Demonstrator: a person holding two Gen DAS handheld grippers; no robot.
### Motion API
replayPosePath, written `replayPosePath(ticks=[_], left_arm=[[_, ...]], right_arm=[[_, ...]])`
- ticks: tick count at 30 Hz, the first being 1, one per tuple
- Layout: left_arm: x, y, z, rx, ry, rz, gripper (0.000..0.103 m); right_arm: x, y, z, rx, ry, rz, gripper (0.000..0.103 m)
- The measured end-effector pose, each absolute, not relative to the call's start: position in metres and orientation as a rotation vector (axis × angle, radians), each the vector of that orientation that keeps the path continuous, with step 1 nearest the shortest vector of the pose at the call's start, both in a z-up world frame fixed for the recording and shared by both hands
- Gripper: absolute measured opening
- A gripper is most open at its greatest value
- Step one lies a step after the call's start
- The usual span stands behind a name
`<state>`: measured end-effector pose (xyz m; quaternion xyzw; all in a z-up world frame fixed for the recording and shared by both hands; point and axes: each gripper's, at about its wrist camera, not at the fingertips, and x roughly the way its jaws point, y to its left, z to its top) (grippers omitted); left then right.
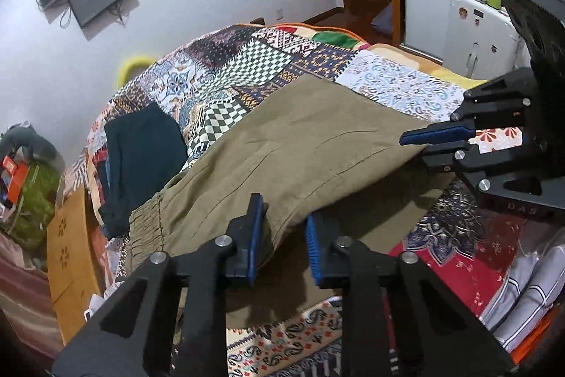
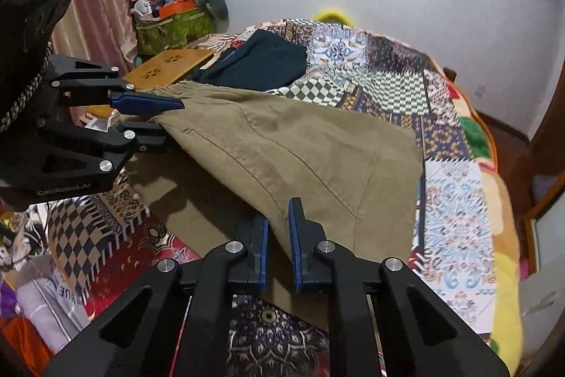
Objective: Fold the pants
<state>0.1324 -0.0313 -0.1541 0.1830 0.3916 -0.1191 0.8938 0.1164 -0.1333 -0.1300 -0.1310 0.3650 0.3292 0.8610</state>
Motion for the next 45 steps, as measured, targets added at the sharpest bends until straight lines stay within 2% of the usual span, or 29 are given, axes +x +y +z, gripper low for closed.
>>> replayPosePath(ticks=[7, 14, 20, 25, 27, 32, 34, 36, 39, 41, 45], left_arm=[[0.123, -0.029, -0.163, 0.308, 0.861, -0.293, 0.022], [0.116, -0.021, -0.183, 0.235, 0.941, -0.279, 0.031], [0.100, -0.005, -0.169, 0.186, 0.913, -0.257, 0.041], [0.095, 0.017, -0.149, 0.109, 0.876, -0.209, 0.043], [0.095, 0.029, -0.140, 0.082, 0.856, -0.176, 0.048], [0.102, 0.061, -0.127, 0.021, 0.825, -0.091, 0.050], [0.106, 0.068, -0.127, 0.006, 0.824, -0.071, 0.052], [0.111, 0.075, -0.128, -0.002, 0.820, -0.052, 0.055], [0.118, 0.084, -0.134, -0.024, 0.831, -0.021, 0.067], [0.124, 0.093, -0.142, -0.059, 0.851, 0.011, 0.082], [0.131, 0.102, -0.163, -0.097, 0.898, 0.057, 0.084]], right_arm=[[0.101, -0.138, -0.137, -0.292, 0.789, 0.701, 0.009], [0.101, -0.140, -0.159, -0.216, 0.874, 0.711, 0.014], [0.092, -0.147, -0.152, -0.176, 0.893, 0.714, 0.017], [0.083, -0.153, -0.142, -0.105, 0.882, 0.723, 0.018], [0.082, -0.153, -0.137, -0.093, 0.867, 0.722, 0.022], [0.094, -0.148, -0.126, -0.023, 0.845, 0.719, 0.039], [0.101, -0.141, -0.123, -0.004, 0.840, 0.728, 0.039], [0.107, -0.133, -0.121, 0.007, 0.834, 0.739, 0.039], [0.116, -0.118, -0.122, 0.033, 0.833, 0.765, 0.039], [0.121, -0.110, -0.126, 0.040, 0.840, 0.771, 0.040], [0.132, -0.097, -0.143, 0.037, 0.881, 0.758, 0.044]])
